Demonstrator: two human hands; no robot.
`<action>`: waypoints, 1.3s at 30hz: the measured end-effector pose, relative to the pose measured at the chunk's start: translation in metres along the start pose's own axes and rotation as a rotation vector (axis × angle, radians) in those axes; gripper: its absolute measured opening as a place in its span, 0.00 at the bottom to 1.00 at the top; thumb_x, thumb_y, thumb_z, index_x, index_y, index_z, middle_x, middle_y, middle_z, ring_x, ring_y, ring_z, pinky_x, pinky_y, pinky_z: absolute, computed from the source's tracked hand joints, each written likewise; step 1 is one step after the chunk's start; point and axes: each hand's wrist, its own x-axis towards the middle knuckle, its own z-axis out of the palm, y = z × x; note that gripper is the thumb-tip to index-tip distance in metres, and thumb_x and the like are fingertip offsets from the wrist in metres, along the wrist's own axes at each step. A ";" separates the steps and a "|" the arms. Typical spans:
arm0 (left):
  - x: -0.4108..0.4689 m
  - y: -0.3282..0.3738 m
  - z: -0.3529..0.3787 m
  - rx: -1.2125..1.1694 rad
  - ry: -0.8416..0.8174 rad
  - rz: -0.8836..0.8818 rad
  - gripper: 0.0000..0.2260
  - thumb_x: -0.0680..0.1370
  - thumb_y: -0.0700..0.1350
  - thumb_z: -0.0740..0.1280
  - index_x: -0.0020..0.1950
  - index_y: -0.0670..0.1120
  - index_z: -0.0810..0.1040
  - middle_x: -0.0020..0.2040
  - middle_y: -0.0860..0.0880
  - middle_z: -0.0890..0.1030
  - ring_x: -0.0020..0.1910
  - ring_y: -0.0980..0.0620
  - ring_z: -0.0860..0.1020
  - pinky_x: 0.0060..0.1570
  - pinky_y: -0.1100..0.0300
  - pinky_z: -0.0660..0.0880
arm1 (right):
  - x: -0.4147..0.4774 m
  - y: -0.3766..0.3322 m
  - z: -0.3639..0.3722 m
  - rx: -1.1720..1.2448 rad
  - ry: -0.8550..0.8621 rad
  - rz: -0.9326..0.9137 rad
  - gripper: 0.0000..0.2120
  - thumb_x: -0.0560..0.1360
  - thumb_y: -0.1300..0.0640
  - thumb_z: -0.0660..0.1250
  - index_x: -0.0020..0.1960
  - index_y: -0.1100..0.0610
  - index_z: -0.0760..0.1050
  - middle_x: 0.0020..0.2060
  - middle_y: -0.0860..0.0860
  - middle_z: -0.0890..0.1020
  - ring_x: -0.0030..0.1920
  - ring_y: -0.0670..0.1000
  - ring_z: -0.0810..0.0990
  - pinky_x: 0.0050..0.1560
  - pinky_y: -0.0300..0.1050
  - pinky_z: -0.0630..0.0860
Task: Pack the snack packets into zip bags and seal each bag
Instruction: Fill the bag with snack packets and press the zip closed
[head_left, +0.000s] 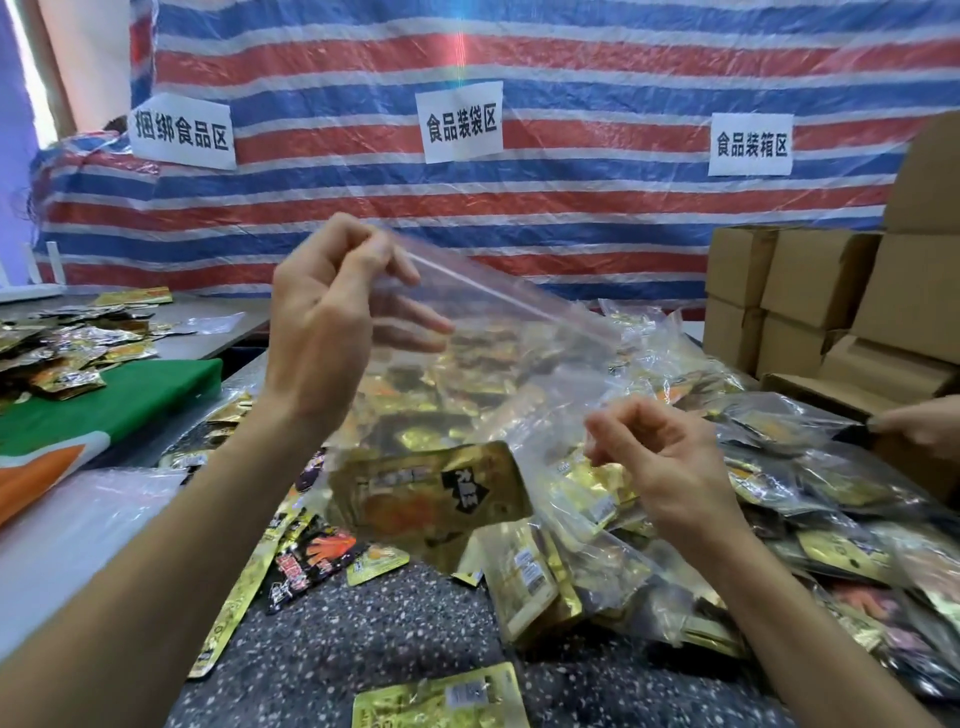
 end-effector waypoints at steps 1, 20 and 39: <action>0.005 0.001 0.004 -0.023 -0.001 -0.006 0.11 0.84 0.42 0.58 0.43 0.46 0.74 0.38 0.48 0.80 0.33 0.37 0.84 0.28 0.50 0.81 | -0.002 -0.001 -0.003 0.025 0.012 -0.003 0.12 0.73 0.46 0.69 0.40 0.55 0.80 0.36 0.51 0.84 0.38 0.47 0.82 0.43 0.41 0.79; -0.002 -0.041 0.020 0.421 -0.208 -0.398 0.08 0.79 0.48 0.70 0.57 0.50 0.82 0.53 0.52 0.83 0.55 0.54 0.81 0.62 0.47 0.76 | 0.062 0.007 -0.085 -0.199 0.318 0.383 0.06 0.73 0.60 0.74 0.48 0.59 0.80 0.39 0.56 0.83 0.31 0.53 0.82 0.28 0.47 0.77; -0.089 -0.080 -0.169 0.896 -0.033 -0.574 0.03 0.78 0.45 0.71 0.46 0.54 0.81 0.48 0.53 0.84 0.49 0.52 0.81 0.47 0.56 0.75 | 0.074 0.028 0.019 -1.064 0.268 0.045 0.29 0.74 0.53 0.70 0.70 0.62 0.67 0.71 0.64 0.67 0.70 0.66 0.65 0.70 0.65 0.64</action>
